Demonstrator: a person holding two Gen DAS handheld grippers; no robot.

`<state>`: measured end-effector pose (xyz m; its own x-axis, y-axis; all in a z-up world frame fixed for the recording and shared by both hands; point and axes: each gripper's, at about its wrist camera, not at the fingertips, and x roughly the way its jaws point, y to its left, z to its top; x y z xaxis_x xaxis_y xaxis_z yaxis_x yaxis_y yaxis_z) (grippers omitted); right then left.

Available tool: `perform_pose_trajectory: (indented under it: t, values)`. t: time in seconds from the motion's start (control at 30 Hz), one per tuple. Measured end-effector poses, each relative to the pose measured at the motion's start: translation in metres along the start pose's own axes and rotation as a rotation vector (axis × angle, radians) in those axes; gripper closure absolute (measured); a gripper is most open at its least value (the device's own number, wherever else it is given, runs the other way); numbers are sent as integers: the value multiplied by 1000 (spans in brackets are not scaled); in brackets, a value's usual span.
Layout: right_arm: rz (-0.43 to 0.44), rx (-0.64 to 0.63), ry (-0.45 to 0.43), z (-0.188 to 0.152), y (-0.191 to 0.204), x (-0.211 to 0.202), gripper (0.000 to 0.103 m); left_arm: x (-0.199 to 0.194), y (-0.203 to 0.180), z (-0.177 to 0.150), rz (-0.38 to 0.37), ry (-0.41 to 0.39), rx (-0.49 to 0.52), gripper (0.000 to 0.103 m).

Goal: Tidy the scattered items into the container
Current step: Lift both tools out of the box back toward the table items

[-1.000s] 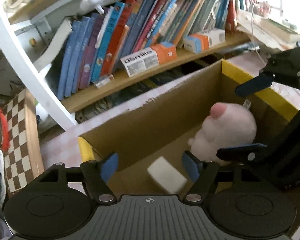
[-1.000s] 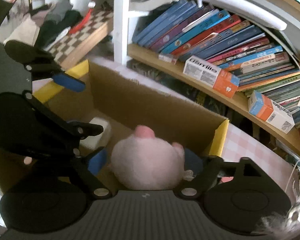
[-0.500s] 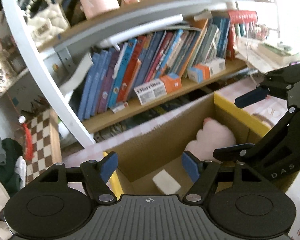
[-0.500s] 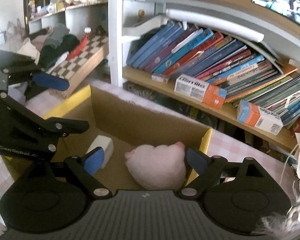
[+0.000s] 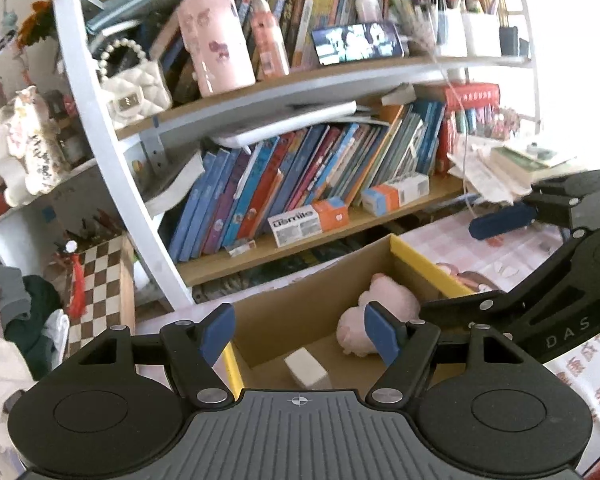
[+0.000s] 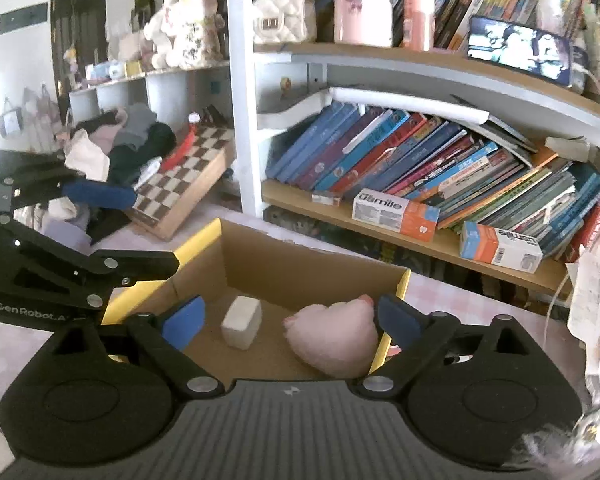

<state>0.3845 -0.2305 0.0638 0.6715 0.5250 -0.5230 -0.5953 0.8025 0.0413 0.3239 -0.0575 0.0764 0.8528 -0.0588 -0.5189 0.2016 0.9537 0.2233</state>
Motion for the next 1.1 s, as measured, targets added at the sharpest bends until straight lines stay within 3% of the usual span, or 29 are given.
perform_pose_trajectory:
  t: [0.23,0.67,1.1]
  values:
    - [-25,54,-30,-9,19,-31,6,-34,3,-12,-4,-46,-29,24]
    - [-165,132,-16,-45,64,-88,5,-92,21,-57,-53,-72,-122,23]
    - [-218,158,102,-104,125,-109,4,-129,20,-131,-96,43,-233,23]
